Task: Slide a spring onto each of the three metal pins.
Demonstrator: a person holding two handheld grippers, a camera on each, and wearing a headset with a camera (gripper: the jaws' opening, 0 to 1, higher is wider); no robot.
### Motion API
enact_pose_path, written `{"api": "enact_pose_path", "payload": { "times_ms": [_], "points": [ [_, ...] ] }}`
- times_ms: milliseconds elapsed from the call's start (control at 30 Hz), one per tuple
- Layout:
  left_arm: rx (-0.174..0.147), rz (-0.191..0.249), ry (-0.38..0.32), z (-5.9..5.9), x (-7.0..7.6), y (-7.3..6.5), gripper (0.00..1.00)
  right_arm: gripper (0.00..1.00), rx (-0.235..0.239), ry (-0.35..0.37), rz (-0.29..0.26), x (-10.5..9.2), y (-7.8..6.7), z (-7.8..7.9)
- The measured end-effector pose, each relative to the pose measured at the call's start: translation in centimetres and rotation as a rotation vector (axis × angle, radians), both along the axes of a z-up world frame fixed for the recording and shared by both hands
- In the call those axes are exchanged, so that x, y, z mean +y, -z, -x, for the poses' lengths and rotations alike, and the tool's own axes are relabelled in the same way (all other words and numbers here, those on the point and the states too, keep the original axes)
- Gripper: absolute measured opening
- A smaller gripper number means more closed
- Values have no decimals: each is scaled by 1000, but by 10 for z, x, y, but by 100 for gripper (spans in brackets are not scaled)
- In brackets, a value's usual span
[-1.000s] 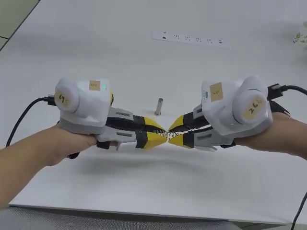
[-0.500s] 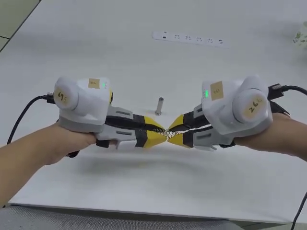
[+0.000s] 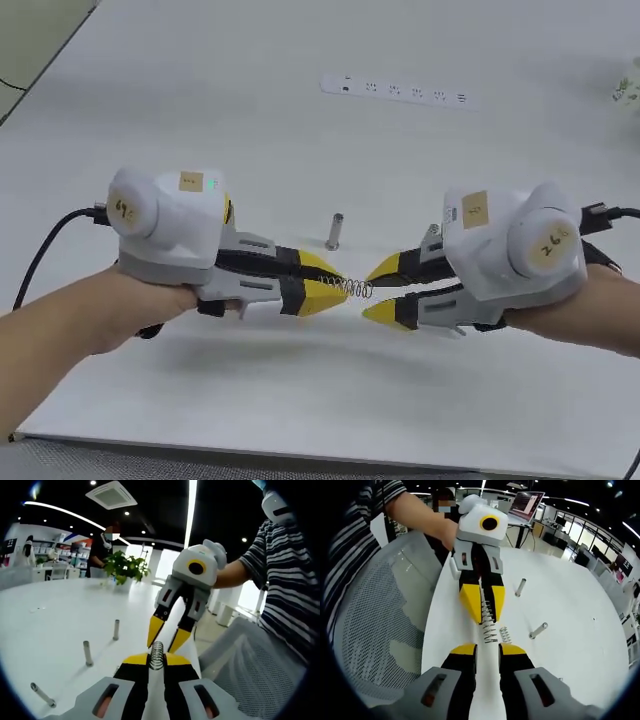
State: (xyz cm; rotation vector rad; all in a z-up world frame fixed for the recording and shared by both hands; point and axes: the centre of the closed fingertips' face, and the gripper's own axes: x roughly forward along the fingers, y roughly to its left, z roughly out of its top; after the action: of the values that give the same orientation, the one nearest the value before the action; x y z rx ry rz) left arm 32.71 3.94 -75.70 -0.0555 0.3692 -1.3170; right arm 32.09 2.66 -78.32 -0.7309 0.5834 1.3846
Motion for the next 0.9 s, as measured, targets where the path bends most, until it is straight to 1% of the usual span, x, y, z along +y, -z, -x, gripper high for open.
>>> {"api": "enact_pose_path", "payload": {
  "times_ms": [67, 100, 167, 333, 400, 467, 567, 667, 700, 767, 800, 867, 900],
  "points": [
    [0, -6, 3, 0, 1, 1, 2, 14, -11, -7, -9, 1, -2, 0],
    [2, -6, 6, 1, 0, 1, 2, 14, -14, -21, -20, 4, -5, 1],
    [9, -3, 16, 3, -1, 1, 2, 13, -21, -30, -26, 6, -7, 1],
    [9, -3, 27, 6, -2, 0, 2, 11, -13, -44, -27, 9, -6, 3],
    [14, -1, 26, 6, -1, -1, 2, 9, -4, -52, -54, 12, -9, 5],
    [17, 0, 27, 6, 0, -1, 2, 8, -18, -57, -51, 11, -9, 4],
    [19, -1, 30, 7, -1, 0, 3, 8, -25, -71, -32, 11, -8, 6],
    [21, -14, 33, 8, -2, 4, 3, 8, -40, -91, -1, 11, -6, 7],
    [20, -17, 31, 8, -2, 5, 3, 8, -58, -101, 10, 10, -5, 7],
    [21, -22, 30, 9, -2, 6, 3, 7, -68, -112, 22, 9, -5, 8],
    [26, -28, 31, 10, -2, 8, 3, 7, -79, -121, 28, 9, -5, 7],
    [18, -43, 39, 12, -3, 11, 2, 7, -82, -130, 38, 9, -7, 7],
    [19, -52, 42, 12, -3, 13, 2, 7, -91, -144, 42, 9, -8, 8]
  ]
}}
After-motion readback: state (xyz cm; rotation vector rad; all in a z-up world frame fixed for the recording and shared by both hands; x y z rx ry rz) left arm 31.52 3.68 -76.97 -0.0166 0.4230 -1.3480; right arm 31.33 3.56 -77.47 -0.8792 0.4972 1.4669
